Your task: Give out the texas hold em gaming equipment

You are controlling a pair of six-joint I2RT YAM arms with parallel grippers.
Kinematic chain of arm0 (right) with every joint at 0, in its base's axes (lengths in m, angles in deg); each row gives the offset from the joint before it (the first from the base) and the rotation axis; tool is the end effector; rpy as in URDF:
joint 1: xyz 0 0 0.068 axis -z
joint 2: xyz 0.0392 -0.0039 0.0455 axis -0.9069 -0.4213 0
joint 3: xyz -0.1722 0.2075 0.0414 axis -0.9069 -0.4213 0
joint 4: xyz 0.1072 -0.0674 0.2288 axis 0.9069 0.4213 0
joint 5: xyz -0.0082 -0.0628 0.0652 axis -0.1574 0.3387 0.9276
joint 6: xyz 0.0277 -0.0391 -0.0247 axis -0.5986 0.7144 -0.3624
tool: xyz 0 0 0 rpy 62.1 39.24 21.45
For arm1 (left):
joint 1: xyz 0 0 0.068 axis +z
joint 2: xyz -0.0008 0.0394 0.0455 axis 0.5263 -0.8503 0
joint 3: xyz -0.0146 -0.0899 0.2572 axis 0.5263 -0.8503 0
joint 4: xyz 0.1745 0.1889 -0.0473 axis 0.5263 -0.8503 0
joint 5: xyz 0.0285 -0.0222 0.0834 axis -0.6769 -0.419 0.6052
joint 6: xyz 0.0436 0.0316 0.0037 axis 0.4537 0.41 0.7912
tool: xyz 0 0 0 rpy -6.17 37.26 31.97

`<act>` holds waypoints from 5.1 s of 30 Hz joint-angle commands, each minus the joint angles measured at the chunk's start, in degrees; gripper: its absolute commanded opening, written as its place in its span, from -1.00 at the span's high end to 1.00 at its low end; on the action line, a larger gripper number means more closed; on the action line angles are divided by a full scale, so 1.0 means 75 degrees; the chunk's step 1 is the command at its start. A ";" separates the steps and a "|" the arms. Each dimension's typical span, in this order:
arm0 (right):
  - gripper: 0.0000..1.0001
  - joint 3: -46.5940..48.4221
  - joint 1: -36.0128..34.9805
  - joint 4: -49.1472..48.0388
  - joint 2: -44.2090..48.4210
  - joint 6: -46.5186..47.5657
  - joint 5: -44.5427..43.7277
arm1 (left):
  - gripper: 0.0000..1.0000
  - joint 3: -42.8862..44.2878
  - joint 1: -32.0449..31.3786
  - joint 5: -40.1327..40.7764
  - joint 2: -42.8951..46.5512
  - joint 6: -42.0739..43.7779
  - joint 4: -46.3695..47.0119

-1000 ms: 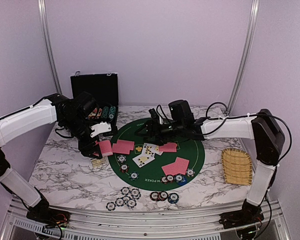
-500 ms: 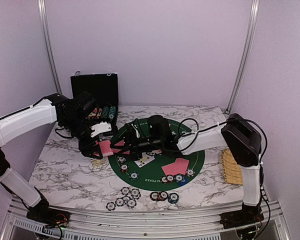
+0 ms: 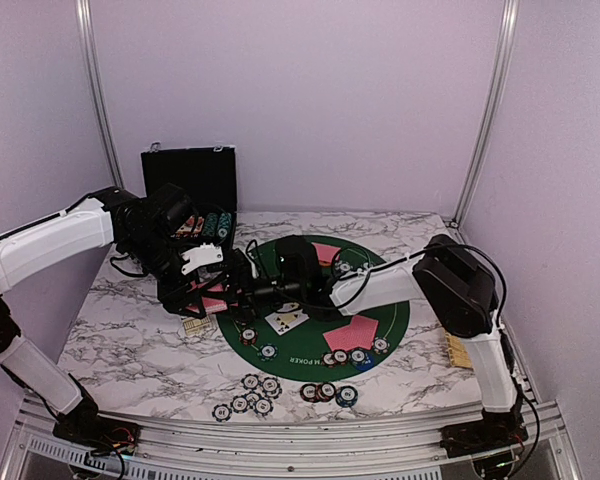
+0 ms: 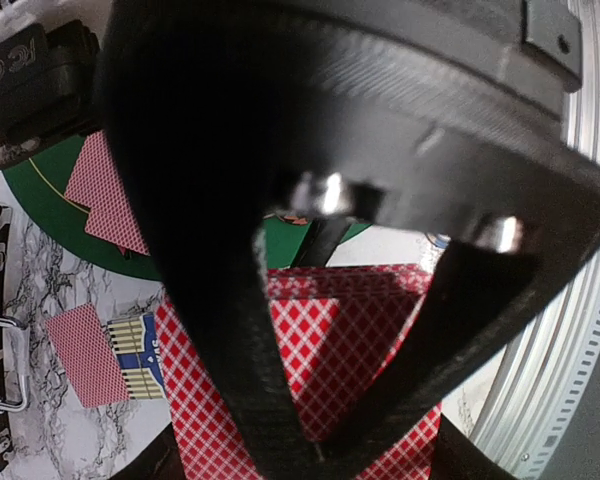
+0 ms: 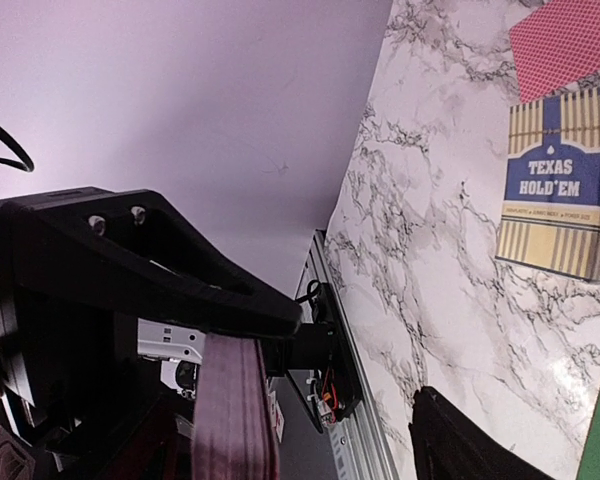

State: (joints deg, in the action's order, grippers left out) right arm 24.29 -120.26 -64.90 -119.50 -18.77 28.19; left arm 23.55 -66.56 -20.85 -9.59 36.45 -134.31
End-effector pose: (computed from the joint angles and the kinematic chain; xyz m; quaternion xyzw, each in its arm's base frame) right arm 0.2669 0.4257 0.1788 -0.1320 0.7325 0.6672 0.0296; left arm 0.2390 -0.1769 0.2906 0.5880 0.7757 -0.1212 0.1946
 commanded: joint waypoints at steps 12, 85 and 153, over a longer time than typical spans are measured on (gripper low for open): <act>-0.31 -0.0297 0.0232 0.0620 0.0115 0.0314 -0.0093 | 1.00 0.0179 0.0047 -0.0203 0.0287 0.0050 -0.0101; 0.98 -0.1670 0.4358 0.6111 0.1517 0.5109 -0.1259 | 1.00 -0.0132 0.0082 0.0004 0.0199 0.0156 -0.0124; -0.96 -0.3563 0.3947 0.7957 0.6421 0.5376 -0.3916 | -0.12 -0.3607 0.3973 0.1050 -0.1066 0.0851 0.4057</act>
State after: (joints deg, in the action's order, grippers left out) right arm -4.06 -90.88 -5.93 -72.75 21.55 -0.48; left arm -1.67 -36.77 -14.03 -17.18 42.57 -104.04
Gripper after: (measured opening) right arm 0.980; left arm 0.655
